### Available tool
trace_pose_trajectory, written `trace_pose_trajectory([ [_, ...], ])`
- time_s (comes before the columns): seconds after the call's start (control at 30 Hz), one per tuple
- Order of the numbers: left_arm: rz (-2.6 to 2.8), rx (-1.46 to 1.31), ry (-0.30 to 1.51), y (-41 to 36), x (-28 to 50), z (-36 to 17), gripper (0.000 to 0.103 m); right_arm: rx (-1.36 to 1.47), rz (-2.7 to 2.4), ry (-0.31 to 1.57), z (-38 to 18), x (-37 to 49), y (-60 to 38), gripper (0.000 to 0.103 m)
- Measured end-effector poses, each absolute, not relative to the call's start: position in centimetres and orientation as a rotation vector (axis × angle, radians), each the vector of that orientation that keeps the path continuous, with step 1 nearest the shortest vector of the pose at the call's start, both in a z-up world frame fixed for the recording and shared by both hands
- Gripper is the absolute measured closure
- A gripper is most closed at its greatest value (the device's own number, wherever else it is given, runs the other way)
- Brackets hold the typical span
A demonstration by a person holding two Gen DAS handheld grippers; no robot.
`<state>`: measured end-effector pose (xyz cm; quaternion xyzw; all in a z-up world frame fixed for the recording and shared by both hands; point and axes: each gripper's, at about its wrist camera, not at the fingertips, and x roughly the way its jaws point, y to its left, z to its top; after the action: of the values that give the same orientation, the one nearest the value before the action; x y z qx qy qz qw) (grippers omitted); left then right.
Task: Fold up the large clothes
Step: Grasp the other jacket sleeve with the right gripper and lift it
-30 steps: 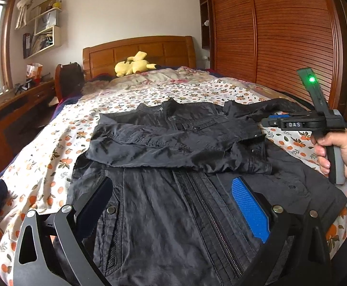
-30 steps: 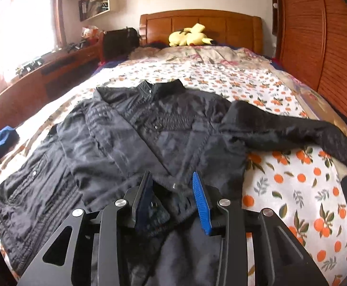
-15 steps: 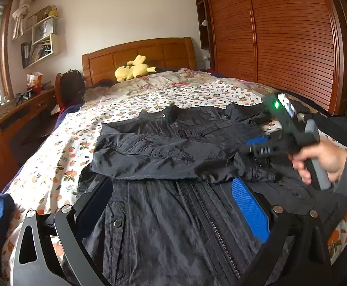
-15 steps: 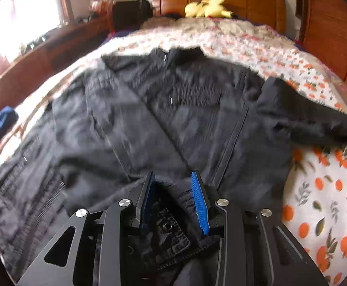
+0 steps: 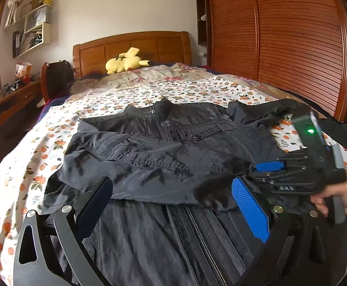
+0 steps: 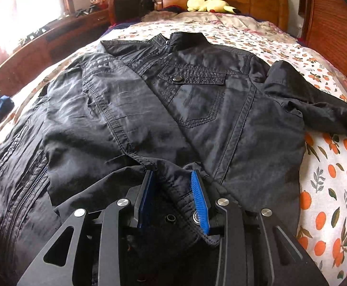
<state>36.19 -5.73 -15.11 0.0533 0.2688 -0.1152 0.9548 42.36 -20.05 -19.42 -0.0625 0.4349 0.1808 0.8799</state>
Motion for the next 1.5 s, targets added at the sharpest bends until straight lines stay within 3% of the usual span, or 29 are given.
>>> trace_pose_trajectory([
  [0.57,-0.247,0.052,0.511,-4.7,37.0,-18.1,0.002,-0.123,0.365,0.852,-18.3,41.6,-20.5,0.072],
  [0.8,-0.243,0.059,0.487,-4.8,36.4,-18.0,0.002,-0.095,0.337,0.756,-13.2,41.0,-22.4,0.048],
  [1.13,-0.243,0.065,0.471,-5.1,36.0,-17.9,0.002,-0.001,0.130,0.740,-9.0,47.7,-31.7,0.047],
  [1.37,-0.241,0.049,0.471,-4.8,36.0,-17.8,0.002,0.145,-0.054,0.799,-11.6,52.3,-39.0,0.047],
  [1.5,-0.241,0.048,0.471,-4.8,36.0,-17.9,0.002,0.251,-0.130,0.836,-13.9,53.6,-42.2,0.038],
])
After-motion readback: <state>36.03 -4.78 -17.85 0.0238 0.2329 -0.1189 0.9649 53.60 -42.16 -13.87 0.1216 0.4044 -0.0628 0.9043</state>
